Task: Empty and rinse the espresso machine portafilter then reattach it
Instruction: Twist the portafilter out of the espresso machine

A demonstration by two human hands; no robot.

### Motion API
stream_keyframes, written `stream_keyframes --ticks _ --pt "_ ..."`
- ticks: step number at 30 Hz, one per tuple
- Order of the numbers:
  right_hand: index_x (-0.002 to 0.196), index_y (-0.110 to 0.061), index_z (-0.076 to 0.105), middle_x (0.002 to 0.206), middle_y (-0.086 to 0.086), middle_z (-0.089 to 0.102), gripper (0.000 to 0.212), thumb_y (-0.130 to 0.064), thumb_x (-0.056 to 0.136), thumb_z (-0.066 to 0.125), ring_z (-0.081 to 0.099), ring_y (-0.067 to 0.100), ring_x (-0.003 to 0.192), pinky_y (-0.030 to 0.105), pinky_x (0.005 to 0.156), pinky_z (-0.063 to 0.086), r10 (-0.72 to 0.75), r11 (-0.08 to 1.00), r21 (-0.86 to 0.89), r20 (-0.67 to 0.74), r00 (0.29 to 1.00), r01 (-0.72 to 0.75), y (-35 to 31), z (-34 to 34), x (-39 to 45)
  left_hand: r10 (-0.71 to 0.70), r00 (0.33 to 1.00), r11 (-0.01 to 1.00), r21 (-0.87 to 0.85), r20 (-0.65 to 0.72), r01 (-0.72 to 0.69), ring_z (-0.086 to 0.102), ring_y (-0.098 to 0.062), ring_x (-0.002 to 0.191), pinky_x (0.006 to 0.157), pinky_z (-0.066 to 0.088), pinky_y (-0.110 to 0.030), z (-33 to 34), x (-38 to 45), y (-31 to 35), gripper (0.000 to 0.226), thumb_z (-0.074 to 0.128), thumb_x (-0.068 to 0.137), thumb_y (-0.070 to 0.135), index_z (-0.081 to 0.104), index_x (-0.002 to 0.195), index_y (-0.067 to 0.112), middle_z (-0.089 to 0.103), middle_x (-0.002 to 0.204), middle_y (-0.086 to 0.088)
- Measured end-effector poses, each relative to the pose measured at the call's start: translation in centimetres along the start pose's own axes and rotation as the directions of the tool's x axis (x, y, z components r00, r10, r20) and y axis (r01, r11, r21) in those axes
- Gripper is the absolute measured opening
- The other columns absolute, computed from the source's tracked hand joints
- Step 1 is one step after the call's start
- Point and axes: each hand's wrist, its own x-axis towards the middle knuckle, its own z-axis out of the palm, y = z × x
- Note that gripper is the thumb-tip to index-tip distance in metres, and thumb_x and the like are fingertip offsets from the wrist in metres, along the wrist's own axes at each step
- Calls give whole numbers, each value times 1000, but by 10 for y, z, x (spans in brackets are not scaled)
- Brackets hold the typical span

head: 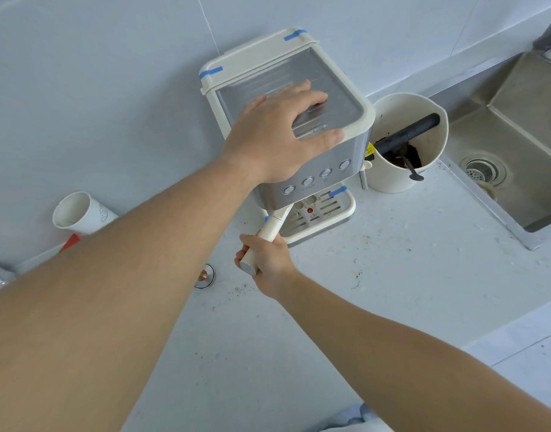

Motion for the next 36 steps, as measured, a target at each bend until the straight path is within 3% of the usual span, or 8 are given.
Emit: stream_keyframes --ticks 14,25,36 --pt "80 -12 41 62 7 49 28 7 79 62 47 21 46 27 46 44 133 947 -291 -36 990 -138 -5 -88 -53 -4 1000 1000 1 2 4 26 -4 144 119 16 -37 -1 -3 2 62 54 83 65 47 138 38 32 158 9" --pt "70 -13 41 60 7 44 26 8 78 55 41 22 47 26 43 35 141 913 -380 -56 988 -151 -50 -140 -101 -16 1000 1000 4 6 16 28 -8 143 118 19 -35 0 -3 4 61 55 84 62 46 139 39 32 157 11" --pt "74 -12 45 59 6 44 18 0 71 59 39 22 46 28 46 34 137 878 -470 72 988 -88 -125 -174 -150 -82 996 996 31 38 81 27 -8 144 118 19 -35 1 -1 5 74 48 73 74 43 139 42 31 156 18"
